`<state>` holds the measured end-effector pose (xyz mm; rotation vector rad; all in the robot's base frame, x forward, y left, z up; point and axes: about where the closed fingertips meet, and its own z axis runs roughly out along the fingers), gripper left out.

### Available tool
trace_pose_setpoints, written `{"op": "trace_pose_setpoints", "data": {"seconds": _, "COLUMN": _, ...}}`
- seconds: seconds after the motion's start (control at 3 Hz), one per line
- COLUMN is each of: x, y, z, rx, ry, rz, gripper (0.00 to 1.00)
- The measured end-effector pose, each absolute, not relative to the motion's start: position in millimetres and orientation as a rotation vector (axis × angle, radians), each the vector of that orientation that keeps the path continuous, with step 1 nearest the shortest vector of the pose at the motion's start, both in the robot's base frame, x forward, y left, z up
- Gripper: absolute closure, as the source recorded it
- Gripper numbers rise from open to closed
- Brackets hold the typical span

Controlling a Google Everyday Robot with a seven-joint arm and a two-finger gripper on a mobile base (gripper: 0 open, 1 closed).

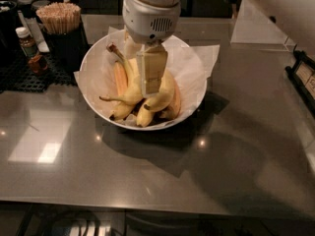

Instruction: Pick banana from white bowl

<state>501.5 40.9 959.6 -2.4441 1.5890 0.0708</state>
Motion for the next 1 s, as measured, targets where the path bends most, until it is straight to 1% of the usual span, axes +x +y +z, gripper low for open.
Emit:
{"op": "trace_pose_setpoints", "data": {"seconds": 0.33, "x": 501.9, "y": 41.2, "z": 959.6, "rx": -2.445, "ry": 1.586, "rz": 0.07, "gripper": 0.37}}
{"op": "trace_pose_setpoints", "data": {"seconds": 0.67, "x": 514.9, "y": 40.8, "z": 959.4, "rx": -2.486, "ry": 1.545, "rz": 0.075, "gripper": 0.41}}
{"op": "trace_pose_setpoints", "data": {"seconds": 1.0, "x": 526.2, "y": 36.7, "z": 940.8, "rx": -2.54, "ry": 1.502, "rz": 0.145, "gripper": 0.4}}
